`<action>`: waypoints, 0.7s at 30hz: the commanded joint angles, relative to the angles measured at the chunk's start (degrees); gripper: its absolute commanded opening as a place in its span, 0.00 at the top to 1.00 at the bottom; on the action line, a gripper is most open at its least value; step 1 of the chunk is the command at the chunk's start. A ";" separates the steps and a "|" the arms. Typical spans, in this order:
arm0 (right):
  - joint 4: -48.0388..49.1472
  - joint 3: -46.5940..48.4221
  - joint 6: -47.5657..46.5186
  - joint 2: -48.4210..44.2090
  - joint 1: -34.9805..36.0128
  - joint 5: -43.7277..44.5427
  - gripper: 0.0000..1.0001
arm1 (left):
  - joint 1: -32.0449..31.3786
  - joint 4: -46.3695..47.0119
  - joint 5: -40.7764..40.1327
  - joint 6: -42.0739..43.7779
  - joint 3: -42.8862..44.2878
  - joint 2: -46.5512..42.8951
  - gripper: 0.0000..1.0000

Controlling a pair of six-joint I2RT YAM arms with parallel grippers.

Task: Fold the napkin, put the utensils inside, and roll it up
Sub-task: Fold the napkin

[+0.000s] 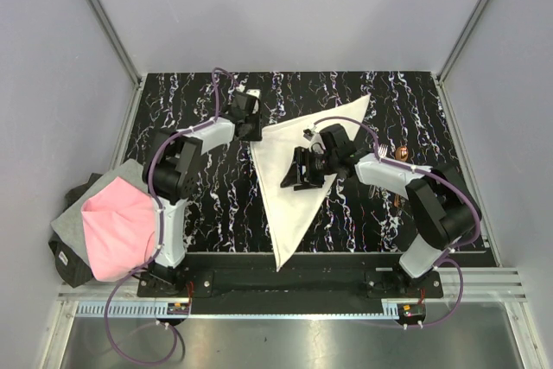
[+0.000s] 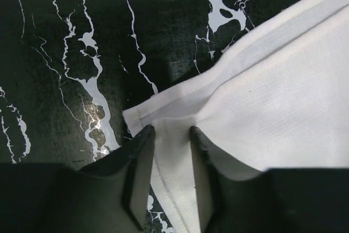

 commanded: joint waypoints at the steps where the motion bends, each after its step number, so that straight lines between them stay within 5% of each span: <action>1: 0.23 -0.32 0.39 -2.74 0.51 0.72 0.36 | -1.01 -2.09 -4.08 0.34 1.18 1.22 0.72; 7: 0.23 -1.11 0.39 -2.56 0.51 1.86 0.35 | -1.89 -2.01 -6.53 0.69 0.48 -0.79 0.88; 21: 0.23 -2.78 3.29 5.61 -0.55 7.49 0.35 | -2.33 -2.97 -14.80 3.06 -1.90 -5.98 0.76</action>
